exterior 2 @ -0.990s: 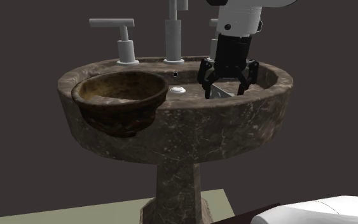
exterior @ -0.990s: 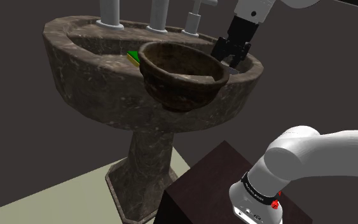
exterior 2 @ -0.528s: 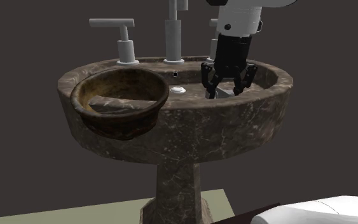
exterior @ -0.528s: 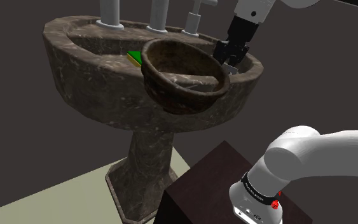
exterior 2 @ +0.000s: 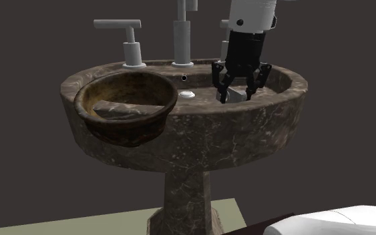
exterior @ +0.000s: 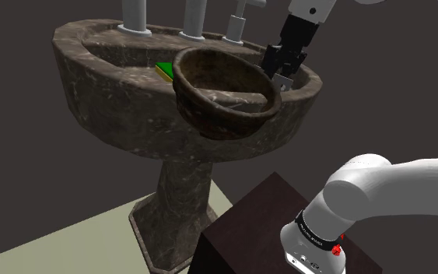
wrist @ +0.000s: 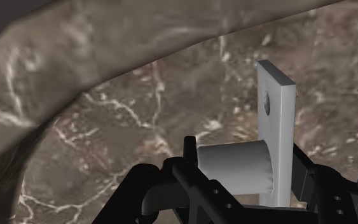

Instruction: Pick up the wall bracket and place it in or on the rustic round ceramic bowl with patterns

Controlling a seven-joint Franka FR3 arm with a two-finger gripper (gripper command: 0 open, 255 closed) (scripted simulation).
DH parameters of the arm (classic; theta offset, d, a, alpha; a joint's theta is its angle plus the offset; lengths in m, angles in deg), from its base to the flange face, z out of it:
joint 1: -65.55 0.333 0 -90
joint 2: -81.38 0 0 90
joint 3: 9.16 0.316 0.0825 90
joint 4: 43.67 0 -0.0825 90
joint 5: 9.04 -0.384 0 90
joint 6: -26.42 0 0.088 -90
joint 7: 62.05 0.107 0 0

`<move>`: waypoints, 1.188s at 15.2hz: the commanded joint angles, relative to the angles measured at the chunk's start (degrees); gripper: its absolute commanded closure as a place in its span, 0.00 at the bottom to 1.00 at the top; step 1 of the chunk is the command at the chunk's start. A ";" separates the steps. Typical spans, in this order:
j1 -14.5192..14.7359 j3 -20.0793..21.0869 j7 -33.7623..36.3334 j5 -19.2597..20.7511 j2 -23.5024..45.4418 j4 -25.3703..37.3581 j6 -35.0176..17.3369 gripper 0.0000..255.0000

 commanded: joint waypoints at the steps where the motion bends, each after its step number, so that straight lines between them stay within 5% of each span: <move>1: -0.02 -0.01 0.17 0.05 0.47 1.89 1.42 1.00; 18: -0.45 -0.53 0.94 0.77 6.91 19.96 13.05 1.00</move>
